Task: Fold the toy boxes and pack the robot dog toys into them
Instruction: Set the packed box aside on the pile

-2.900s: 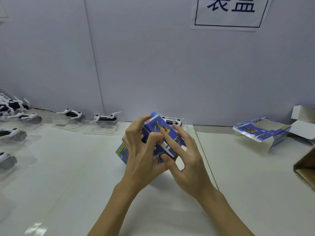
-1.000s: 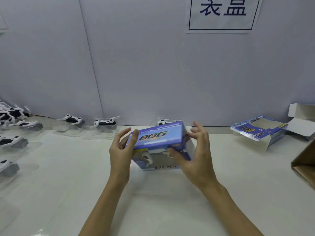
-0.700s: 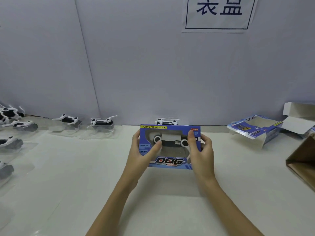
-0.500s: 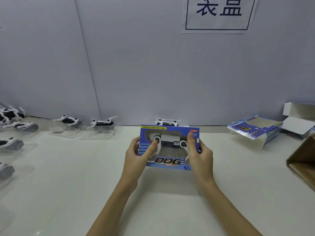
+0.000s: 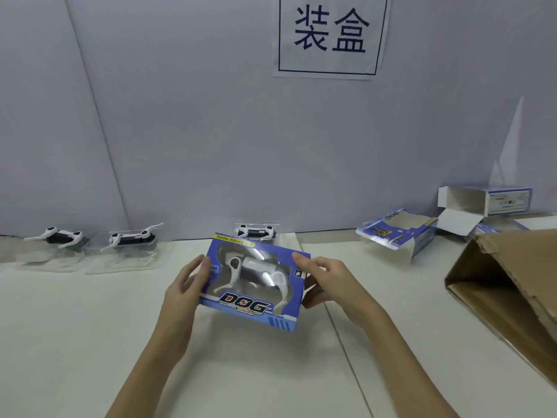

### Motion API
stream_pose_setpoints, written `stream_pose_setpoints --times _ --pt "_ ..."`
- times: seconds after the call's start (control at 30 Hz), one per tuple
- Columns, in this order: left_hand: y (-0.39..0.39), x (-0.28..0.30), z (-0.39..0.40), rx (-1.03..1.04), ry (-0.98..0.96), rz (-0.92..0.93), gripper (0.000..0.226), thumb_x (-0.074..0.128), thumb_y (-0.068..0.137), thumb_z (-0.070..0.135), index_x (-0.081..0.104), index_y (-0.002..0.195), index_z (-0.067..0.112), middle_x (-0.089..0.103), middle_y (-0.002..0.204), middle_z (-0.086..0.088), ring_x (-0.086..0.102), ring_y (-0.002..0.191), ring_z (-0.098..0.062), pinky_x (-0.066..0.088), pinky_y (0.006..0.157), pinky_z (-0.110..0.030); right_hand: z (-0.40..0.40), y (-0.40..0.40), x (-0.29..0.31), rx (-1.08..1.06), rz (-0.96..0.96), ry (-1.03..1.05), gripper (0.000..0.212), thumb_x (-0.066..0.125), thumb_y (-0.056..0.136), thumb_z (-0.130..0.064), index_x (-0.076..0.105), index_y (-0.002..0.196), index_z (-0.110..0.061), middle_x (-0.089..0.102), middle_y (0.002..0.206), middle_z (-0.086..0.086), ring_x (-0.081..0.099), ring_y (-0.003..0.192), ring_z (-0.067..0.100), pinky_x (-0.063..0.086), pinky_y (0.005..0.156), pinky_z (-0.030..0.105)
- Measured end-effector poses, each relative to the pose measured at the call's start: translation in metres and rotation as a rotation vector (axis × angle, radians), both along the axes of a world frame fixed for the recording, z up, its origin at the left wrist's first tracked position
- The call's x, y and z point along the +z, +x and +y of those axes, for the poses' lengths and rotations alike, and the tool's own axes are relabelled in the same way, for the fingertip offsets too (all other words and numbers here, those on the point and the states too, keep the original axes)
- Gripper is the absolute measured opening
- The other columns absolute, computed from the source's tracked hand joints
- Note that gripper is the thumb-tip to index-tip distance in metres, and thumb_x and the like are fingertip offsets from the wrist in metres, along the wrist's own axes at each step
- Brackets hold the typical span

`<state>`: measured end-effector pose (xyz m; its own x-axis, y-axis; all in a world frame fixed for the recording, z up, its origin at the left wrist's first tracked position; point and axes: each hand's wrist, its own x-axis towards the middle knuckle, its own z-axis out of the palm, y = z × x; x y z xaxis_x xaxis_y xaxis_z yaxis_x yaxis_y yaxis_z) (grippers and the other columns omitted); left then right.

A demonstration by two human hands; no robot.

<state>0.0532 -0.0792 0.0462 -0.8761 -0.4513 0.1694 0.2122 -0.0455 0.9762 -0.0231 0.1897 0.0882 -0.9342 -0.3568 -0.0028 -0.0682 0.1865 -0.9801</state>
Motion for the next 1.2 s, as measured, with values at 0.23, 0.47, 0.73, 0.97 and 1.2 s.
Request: stream_pose_setpoints --times 0.23,0.47,0.73,0.97,1.2 --pt "-0.003 -0.006 -0.008 0.058 0.094 -0.055 0.062 0.048 0.094 0.069 0.076 0.116 0.018 0.078 0.112 -0.001 0.075 0.101 -0.026 0.056 0.082 -0.044 0.046 -0.015 0.021 -0.591 0.139 -0.909 0.070 0.081 0.083 -0.052 0.062 0.120 0.005 0.072 0.095 0.014 0.078 0.089 0.036 0.064 0.077 0.038" --pt "-0.007 -0.009 0.001 0.037 0.028 -0.074 0.061 0.045 0.099 0.061 0.078 0.106 0.010 0.079 0.105 -0.005 0.072 0.098 -0.034 0.056 0.081 -0.047 0.048 -0.022 0.012 -0.685 0.062 -0.886 0.026 0.074 0.096 -0.016 0.063 0.119 -0.012 0.073 0.113 0.006 0.077 0.084 0.017 0.060 0.065 0.025" --pt "-0.011 -0.034 0.014 0.136 -0.640 -0.048 0.018 0.062 0.099 0.042 0.074 0.091 0.032 0.069 0.100 0.013 0.063 0.104 -0.022 0.049 0.083 -0.039 0.003 -0.016 -0.014 -0.447 0.164 -0.152 0.018 0.057 0.102 -0.012 0.074 0.097 -0.011 0.076 0.090 0.008 0.071 0.075 0.017 0.060 0.071 0.033" --pt "-0.017 -0.052 0.015 0.018 -1.183 -0.104 0.063 0.025 0.086 0.074 0.070 0.108 0.035 0.048 0.125 0.014 0.046 0.116 -0.012 0.033 0.094 -0.037 0.016 -0.084 -0.024 -0.523 0.425 1.143 0.030 0.049 0.100 -0.021 0.067 0.122 -0.013 0.004 0.170 0.023 0.008 0.156 0.045 0.023 0.124 0.045" --pt "-0.017 -0.051 0.016 -0.001 -1.221 -0.145 0.048 0.030 0.094 0.072 0.064 0.111 0.042 0.043 0.122 0.020 0.042 0.119 -0.005 0.026 0.096 -0.031 0.053 -0.128 -0.034 -0.607 0.363 1.707 0.047 0.041 0.106 -0.024 0.050 0.151 -0.012 0.016 0.166 0.031 0.022 0.152 0.050 0.011 0.126 0.060"
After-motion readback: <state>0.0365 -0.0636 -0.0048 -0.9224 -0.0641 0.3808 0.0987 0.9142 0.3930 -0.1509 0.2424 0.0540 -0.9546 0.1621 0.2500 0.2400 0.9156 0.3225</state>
